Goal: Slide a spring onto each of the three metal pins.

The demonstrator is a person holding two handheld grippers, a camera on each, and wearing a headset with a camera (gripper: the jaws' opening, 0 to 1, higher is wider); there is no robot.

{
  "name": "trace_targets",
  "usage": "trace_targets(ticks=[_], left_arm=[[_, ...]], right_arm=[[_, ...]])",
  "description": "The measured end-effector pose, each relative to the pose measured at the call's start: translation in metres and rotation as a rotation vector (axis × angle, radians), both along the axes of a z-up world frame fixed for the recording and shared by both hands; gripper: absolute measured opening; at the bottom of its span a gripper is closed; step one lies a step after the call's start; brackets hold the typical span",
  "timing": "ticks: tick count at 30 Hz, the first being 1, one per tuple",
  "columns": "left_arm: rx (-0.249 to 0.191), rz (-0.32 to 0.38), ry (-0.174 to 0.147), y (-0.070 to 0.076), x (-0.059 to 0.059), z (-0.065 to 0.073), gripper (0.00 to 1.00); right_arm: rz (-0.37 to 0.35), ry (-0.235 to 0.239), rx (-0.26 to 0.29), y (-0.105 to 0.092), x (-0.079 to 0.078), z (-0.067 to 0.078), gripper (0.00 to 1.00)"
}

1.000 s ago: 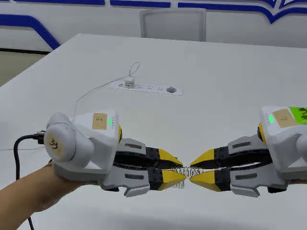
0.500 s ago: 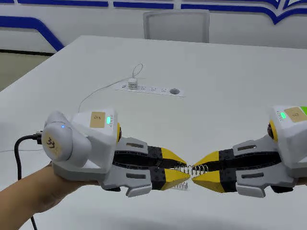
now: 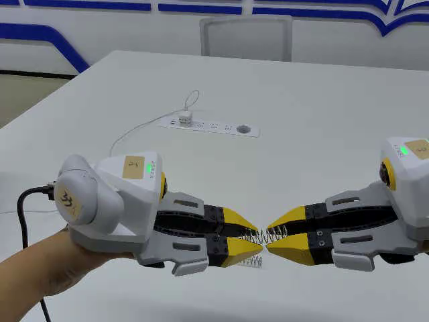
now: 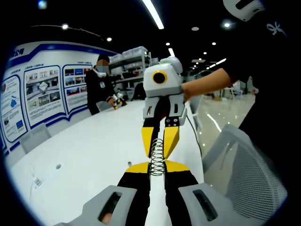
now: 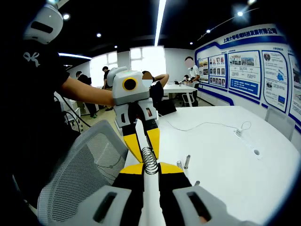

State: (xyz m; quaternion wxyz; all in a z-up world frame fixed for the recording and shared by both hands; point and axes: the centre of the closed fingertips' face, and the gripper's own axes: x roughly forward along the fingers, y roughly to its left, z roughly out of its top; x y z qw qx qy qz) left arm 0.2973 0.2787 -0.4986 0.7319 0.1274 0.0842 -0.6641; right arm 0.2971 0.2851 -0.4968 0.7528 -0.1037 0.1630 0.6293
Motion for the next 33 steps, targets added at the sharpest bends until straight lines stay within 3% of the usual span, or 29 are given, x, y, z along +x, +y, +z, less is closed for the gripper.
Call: trace_targets(ticks=[10, 27, 30, 33], left_arm=[[0.023, -0.004, -0.011, -0.002, 0.002, -0.003, 0.09], [-0.003, 0.025, 0.025, -0.003, 0.003, -0.002, 0.09], [-0.029, 0.032, 0.059, -0.004, 0.002, -0.001, 0.09], [-0.033, 0.036, 0.063, -0.004, 0.002, -0.002, 0.09]], right_arm=[[0.001, 0.006, 0.023, 0.002, 0.000, 0.005, 0.11], [-0.001, 0.006, 0.115, 0.017, 0.001, 0.026, 0.11], [0.005, 0.005, 0.123, 0.021, 0.000, 0.030, 0.11], [0.011, -0.010, 0.109, 0.025, 0.000, 0.031, 0.11]])
